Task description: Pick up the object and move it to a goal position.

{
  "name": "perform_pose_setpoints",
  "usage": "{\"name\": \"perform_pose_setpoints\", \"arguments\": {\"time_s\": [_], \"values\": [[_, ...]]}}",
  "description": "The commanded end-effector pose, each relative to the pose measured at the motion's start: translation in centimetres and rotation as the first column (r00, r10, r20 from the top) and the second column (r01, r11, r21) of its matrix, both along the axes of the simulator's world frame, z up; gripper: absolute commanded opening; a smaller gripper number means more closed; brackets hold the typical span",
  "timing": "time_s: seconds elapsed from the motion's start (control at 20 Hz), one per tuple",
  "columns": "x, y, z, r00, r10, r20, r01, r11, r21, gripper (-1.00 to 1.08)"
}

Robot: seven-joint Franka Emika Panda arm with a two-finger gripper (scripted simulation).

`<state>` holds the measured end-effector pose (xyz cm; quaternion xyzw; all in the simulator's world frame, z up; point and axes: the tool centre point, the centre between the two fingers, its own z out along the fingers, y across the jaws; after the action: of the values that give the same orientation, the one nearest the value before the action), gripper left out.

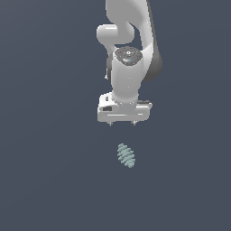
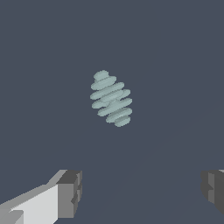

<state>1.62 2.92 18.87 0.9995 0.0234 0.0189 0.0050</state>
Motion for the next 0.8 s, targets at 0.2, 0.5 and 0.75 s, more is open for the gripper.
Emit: {"name": "perform_pose_setpoints", "arguments": {"time_s": [0.2,0.5,0.75], "values": [[0.4,0.0,-0.3,1.0,0.031,-0.002,-0.031,1.0,-0.003,1.0],[1.3,0.3,-1.2,0.993,0.118,-0.007,-0.118,0.993,-0.008,1.0],[2.5,0.7,-2.5,0.973,0.229,-0.015,-0.229,0.973,-0.012,1.0]]}}
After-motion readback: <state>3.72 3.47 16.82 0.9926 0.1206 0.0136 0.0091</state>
